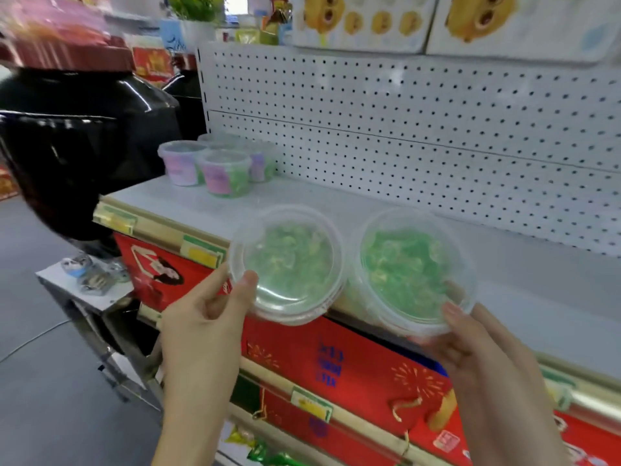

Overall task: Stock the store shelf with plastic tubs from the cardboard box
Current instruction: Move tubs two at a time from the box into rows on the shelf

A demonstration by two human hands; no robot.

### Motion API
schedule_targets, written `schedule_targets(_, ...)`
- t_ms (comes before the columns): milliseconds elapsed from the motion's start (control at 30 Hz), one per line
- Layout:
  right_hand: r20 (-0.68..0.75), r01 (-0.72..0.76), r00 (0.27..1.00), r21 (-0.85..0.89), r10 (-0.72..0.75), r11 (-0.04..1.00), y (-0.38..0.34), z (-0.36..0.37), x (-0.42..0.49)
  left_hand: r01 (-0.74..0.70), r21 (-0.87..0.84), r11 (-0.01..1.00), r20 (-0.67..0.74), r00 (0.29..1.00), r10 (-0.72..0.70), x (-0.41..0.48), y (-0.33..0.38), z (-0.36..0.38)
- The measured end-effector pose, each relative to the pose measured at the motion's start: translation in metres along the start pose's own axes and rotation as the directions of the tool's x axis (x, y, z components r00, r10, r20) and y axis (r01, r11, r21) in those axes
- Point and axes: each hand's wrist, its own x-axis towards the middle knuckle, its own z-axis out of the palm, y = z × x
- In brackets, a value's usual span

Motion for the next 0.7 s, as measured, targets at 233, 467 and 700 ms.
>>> schedule_targets(233, -0.082, -0.027, 0.996, -0.1, 0.018, 0.995, 0.02, 0.032, 0.052, -0.039, 0.071, 0.997, -0.033, 0.999, 0.042, 0.073, -0.01, 0.009)
schedule_targets(467, -0.165, -0.04, 0.986, -0.148, 0.016, 0.988, 0.053, 0.083, 0.098, -0.073, 0.056, 0.996, 0.171, 0.983, 0.063, 0.176, -0.02, 0.005)
schedule_targets(700, -0.262, -0.126, 0.962, -0.199, 0.071, 0.972, 0.092, 0.153, 0.135, -0.107, 0.168, 0.98, 0.357, 0.933, 0.041, 0.286, -0.033, -0.023)
